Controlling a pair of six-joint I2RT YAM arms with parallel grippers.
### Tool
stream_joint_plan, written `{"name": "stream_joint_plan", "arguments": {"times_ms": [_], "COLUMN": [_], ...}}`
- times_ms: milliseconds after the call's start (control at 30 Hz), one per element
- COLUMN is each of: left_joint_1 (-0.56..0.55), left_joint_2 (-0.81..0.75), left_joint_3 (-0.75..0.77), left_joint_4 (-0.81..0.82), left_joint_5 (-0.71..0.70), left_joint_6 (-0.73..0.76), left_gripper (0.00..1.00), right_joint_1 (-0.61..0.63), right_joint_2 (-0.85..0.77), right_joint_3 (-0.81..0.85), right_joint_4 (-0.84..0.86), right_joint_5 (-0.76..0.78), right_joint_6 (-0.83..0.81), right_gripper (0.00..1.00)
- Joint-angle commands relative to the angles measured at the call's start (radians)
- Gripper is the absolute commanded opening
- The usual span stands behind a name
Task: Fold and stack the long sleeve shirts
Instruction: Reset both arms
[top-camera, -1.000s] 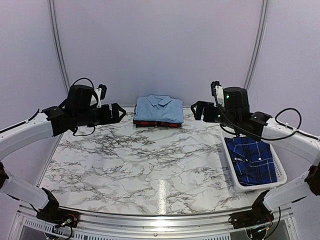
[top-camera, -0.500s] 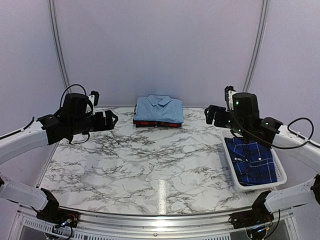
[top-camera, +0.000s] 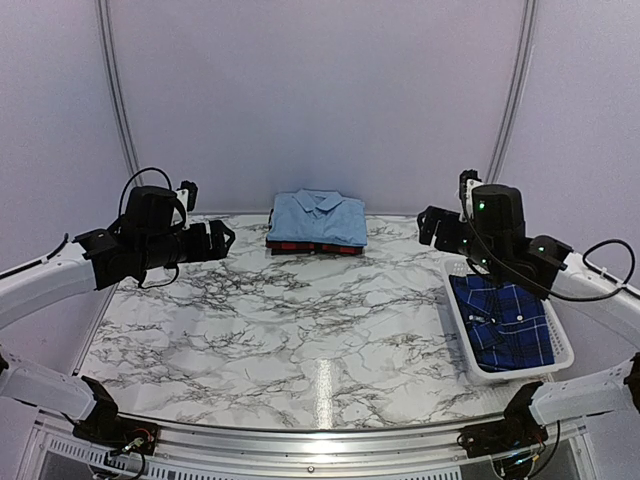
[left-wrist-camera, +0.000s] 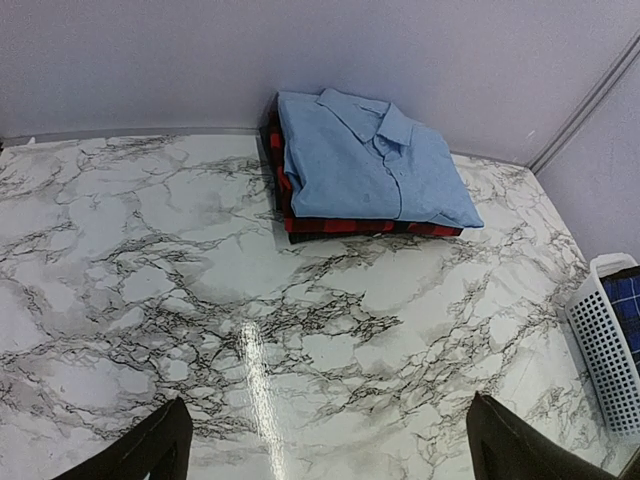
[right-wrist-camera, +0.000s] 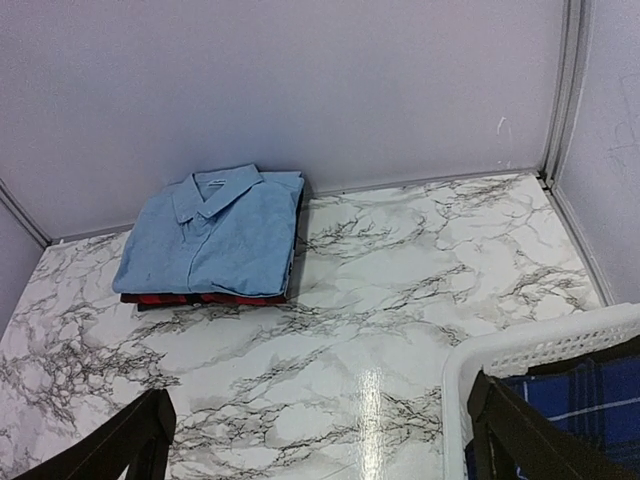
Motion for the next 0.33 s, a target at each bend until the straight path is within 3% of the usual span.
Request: {"name": "stream_joint_plan", "arguments": {"times_ms": [0,300], "left_joint_1": [-0.002,-0.002], "left_joint_2": [-0.026,-0.026], "left_joint_3": [0.003,0.008], "left_joint_4": [0.024,0.024], "left_joint_5": [-0.006,-0.010], "left_joint_6": [0.013,0.020], "left_gripper": [0.99,0.99], "right_joint_1": [0.006,0.005], "right_joint_2": [-0.016,-0.019], "right_joint_3": [-0.005,-0.005], "right_joint_4": [-0.008,-0.008], "right_joint_5": [0.021,0.020], "right_joint_6": [-0.009,-0.016], "right_gripper": [0.98,0.99]}}
